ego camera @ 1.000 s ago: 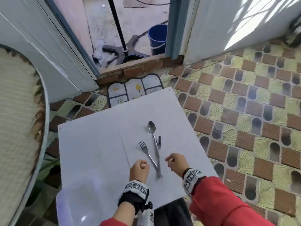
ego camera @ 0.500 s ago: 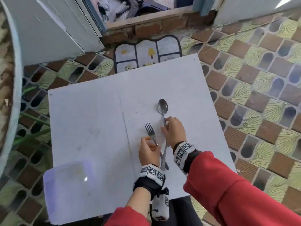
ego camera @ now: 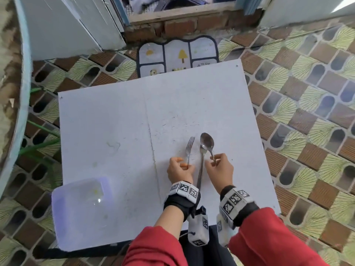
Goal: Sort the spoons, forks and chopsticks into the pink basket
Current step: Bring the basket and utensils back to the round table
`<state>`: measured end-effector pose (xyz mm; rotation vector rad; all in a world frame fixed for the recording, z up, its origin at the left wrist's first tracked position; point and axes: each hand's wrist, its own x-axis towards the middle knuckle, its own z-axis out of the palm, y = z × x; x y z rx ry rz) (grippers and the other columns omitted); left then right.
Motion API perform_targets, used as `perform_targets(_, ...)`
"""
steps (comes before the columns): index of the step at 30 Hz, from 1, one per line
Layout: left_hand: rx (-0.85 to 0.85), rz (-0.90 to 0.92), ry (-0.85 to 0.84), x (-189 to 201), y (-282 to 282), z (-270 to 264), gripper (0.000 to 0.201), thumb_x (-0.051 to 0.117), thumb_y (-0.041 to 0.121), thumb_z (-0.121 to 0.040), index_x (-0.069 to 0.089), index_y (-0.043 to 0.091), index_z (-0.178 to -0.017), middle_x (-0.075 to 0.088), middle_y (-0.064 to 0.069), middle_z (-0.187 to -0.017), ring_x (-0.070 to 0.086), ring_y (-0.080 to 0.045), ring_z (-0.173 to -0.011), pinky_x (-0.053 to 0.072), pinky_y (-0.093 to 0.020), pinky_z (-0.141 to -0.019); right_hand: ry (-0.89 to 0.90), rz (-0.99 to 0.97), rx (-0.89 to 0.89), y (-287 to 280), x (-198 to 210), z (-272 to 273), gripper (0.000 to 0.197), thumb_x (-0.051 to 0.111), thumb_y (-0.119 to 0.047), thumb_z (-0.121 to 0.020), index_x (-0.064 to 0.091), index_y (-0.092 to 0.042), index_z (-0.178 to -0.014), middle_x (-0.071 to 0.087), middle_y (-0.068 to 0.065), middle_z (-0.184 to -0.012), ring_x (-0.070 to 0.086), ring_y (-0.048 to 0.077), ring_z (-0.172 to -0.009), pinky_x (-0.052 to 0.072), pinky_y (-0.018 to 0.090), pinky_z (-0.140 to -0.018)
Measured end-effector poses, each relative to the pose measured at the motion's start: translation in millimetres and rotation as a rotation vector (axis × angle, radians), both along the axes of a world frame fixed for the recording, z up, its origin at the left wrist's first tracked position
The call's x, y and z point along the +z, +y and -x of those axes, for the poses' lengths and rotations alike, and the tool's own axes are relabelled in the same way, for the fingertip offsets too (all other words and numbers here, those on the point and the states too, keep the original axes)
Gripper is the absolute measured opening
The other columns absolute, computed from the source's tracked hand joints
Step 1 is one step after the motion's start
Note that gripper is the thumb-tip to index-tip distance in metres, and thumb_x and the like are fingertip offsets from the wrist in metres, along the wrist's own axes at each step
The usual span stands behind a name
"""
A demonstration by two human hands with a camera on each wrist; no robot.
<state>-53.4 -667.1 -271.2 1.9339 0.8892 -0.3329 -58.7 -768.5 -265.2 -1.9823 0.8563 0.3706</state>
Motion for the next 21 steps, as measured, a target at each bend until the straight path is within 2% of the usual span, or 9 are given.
perform_targets(1, -0.031, -0.003, 0.002, -1.2, 1.5, 0.9, 0.029, 0.073, 0.001, -0.068, 0.059, 0.003, -0.093, 0.060, -0.003, -0.075, 0.055, -0.016, -0.062, 0.045, -0.024, -0.063, 0.010, 0.006, -0.008, 4.8, -2.3, 5.9, 0.015, 0.064, -0.011, -0.082, 0.054, -0.007, -0.093, 0.055, -0.002, -0.065, 0.051, 0.012, -0.060, 0.037, 0.010, -0.054)
perform_targets(2, -0.065, -0.013, 0.008, -3.5, 3.4, 2.3, 0.025, 0.073, 0.004, -0.070, 0.062, 0.003, -0.092, 0.061, -0.005, -0.079, 0.054, -0.015, -0.063, 0.043, -0.023, -0.062, 0.016, 0.015, -0.013, 10.7, -5.1, 9.5, 0.017, 0.066, -0.012, -0.081, 0.054, -0.008, -0.092, 0.057, -0.002, -0.066, 0.053, 0.012, -0.061, 0.039, 0.011, -0.055)
perform_targets(5, -0.116, -0.034, -0.016, -5.9, 9.9, 6.0, 0.015, 0.067, 0.005, -0.077, 0.063, 0.003, -0.091, 0.060, -0.009, -0.089, 0.053, -0.014, -0.070, 0.041, -0.016, -0.061, 0.010, 0.056, -0.038, 27.6, -9.8, 9.6, 0.021, 0.065, -0.012, -0.078, 0.054, -0.012, -0.096, 0.063, 0.002, -0.077, 0.061, 0.021, -0.075, 0.050, 0.031, -0.070)
perform_targets(9, -0.148, -0.050, -0.098, -2.4, 19.4, 10.1, 0.008, 0.060, 0.005, -0.084, 0.059, 0.002, -0.091, 0.061, -0.011, -0.089, 0.056, -0.019, -0.076, 0.048, -0.029, -0.070, 0.074, 0.051, -0.073, 37.3, -9.2, 1.6, 0.031, 0.063, -0.010, -0.078, 0.050, -0.015, -0.106, 0.065, 0.002, -0.084, 0.059, 0.020, -0.080, 0.047, 0.029, -0.072)
perform_targets(12, -0.136, -0.046, -0.136, 2.2, 26.1, 11.8, 0.007, 0.059, 0.005, -0.085, 0.059, 0.004, -0.092, 0.059, -0.005, -0.084, 0.054, -0.016, -0.073, 0.042, -0.021, -0.065, 0.149, 0.050, -0.068, 39.3, -12.9, -3.7, 0.022, 0.064, -0.016, -0.075, 0.058, -0.009, -0.095, 0.063, 0.004, -0.081, 0.060, 0.022, -0.077, 0.047, 0.029, -0.067)
perform_targets(15, -0.080, -0.068, -0.158, 9.2, 35.5, 13.9, 0.009, 0.057, 0.006, -0.087, 0.059, 0.002, -0.094, 0.057, -0.002, -0.083, 0.052, -0.015, -0.072, 0.037, -0.016, -0.064, 0.188, 0.086, 0.015, 41.9, -18.0, -10.2, 0.019, 0.055, -0.020, -0.076, 0.060, -0.002, -0.078, 0.056, 0.012, -0.075, 0.055, 0.027, -0.072, 0.048, 0.035, -0.064)
perform_targets(18, -0.067, -0.053, -0.139, 15.3, 47.0, 21.0, 0.008, 0.053, 0.009, -0.089, 0.056, 0.005, -0.095, 0.057, -0.004, -0.085, 0.052, -0.019, -0.074, 0.039, -0.024, -0.067, 0.217, 0.123, 0.045, 41.6, -9.7, -10.7, 0.021, 0.044, -0.008, -0.086, 0.052, 0.004, -0.100, 0.050, 0.022, -0.104, 0.051, 0.037, -0.098, 0.041, 0.041, -0.081)
perform_targets(19, -0.070, -0.038, -0.128, 16.3, 51.2, 25.9, 0.006, 0.051, 0.009, -0.089, 0.055, 0.008, -0.093, 0.057, -0.005, -0.086, 0.053, -0.022, -0.075, 0.041, -0.027, -0.068, 0.211, 0.107, 0.049, 39.4, -7.5, -6.5, 0.019, 0.039, -0.002, -0.087, 0.048, 0.005, -0.103, 0.048, 0.023, -0.107, 0.049, 0.039, -0.099, 0.039, 0.042, -0.083)
perform_targets(21, -0.063, 0.002, -0.112, 19.8, 61.0, 38.4, 0.004, 0.050, 0.010, -0.089, 0.051, 0.014, -0.089, 0.059, -0.008, -0.087, 0.057, -0.028, -0.078, 0.046, -0.033, -0.071, 0.200, 0.030, 0.078, 33.4, 1.6, 5.2, 0.013, 0.034, 0.004, -0.086, 0.039, -0.002, -0.097, 0.048, 0.020, -0.096, 0.049, 0.034, -0.086, 0.039, 0.044, -0.077)
